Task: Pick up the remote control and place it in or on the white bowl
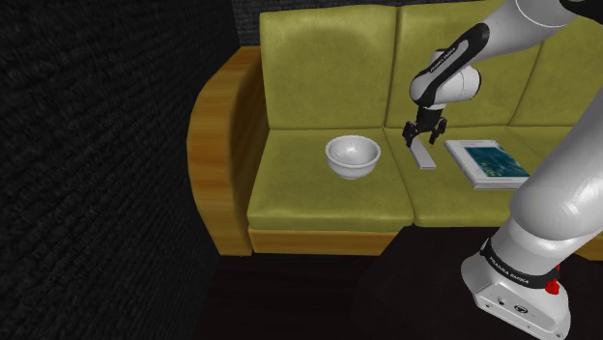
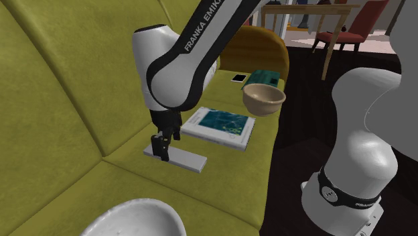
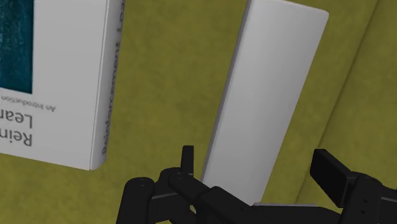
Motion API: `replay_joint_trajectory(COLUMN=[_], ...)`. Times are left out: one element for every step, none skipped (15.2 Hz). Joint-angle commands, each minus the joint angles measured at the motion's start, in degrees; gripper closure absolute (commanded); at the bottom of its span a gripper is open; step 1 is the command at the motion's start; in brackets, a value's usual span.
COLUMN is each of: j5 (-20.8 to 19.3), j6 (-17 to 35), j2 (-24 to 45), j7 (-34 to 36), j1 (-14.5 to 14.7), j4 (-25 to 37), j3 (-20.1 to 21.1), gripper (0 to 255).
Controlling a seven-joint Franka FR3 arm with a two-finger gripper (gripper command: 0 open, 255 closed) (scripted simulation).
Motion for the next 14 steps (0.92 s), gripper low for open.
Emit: replay_joint_trajectory(j5=[0.8, 1.2, 1.6, 1.9, 1.9, 1.9, 1.9, 1.9, 1.9, 1.9, 1.9, 1.9, 1.9, 1.9], j6=[1.8, 2.5, 3.3, 3.8, 3.8, 3.8, 3.8, 3.8, 3.8, 3.8, 3.8, 3.8, 3.8, 3.8], j2=[1.5, 2.2, 3.0, 3.4, 3.4, 3.4, 3.4, 3.4, 3.4, 3.4, 3.4, 3.4, 3.4, 3.4], j7=[-0.5, -0.8, -1.1, -1.3, -1.3, -1.3, -1.3, -1.3, -1.3, -1.3, -1.3, -1.3, -1.3, -1.3], j1=[-0.1, -0.1, -0.2, -0.2, -0.2, -0.2, -0.2, -0.2, -0.2, -0.2, -0.2, -0.2, -0.2, -0.2], j4=[-0.3, -0.4, -0.5, -0.5, -0.5, -0.5, -0.5, -0.5, -0.5, -0.5, -0.5, -0.5, -0.5, -0.5], j3=[0.1, 0.2, 0.3, 0.3, 0.3, 0.3, 0.3, 0.3, 0.3, 0.3, 0.3, 0.3, 0.3, 0.3], gripper=[0, 0, 0, 0, 0, 0, 0, 0, 0, 0, 0, 0, 255, 255])
